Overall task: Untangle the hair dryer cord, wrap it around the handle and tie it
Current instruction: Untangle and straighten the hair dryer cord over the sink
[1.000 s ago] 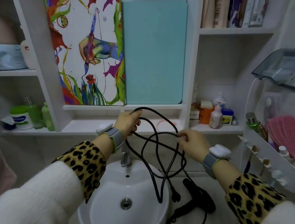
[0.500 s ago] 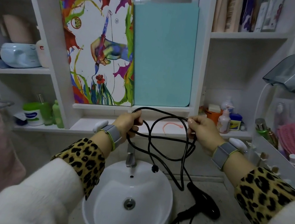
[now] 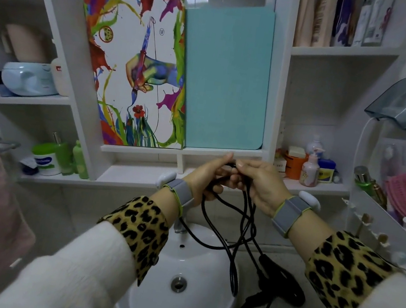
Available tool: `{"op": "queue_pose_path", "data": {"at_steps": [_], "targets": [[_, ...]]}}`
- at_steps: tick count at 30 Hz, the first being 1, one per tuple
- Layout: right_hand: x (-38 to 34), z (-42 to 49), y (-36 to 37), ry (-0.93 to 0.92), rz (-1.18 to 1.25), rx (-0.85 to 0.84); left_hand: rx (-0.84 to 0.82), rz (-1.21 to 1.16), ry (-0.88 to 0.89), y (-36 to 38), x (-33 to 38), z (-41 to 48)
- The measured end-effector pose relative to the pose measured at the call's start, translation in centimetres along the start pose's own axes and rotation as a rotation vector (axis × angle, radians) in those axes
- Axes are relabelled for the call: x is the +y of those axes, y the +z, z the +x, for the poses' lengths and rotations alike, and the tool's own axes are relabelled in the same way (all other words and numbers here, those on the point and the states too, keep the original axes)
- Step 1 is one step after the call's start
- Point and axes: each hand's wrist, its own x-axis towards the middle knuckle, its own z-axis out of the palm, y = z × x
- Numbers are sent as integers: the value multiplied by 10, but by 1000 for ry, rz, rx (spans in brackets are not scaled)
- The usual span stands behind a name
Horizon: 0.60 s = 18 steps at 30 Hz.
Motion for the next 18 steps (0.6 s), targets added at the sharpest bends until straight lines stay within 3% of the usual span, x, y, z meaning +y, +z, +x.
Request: {"op": "queue_pose_path", "data": {"at_steps": [4,6,9,11,12,16,18], "targets": [[-3,-9,0,152,142,-144,163,-55,105,0,-10,11],[-2,-14,1,210,-11,-212,194,-126,141,-1,-12,16],[-2,-7,-7,5,-544,2,206,-80,166,-6,-10,16],[-5,1,-21,-107,-644,196,176,-85,180,-14,-9,15],[-6,5,-28,-104,-663,208,156,-97,187,-17,-8,14],[3,9,-33,99,-664,-177,51,-129,238,-22,-4,16],[9,8,-28,65,-692,-205,49,-78,272,-23,-3,15]]}}
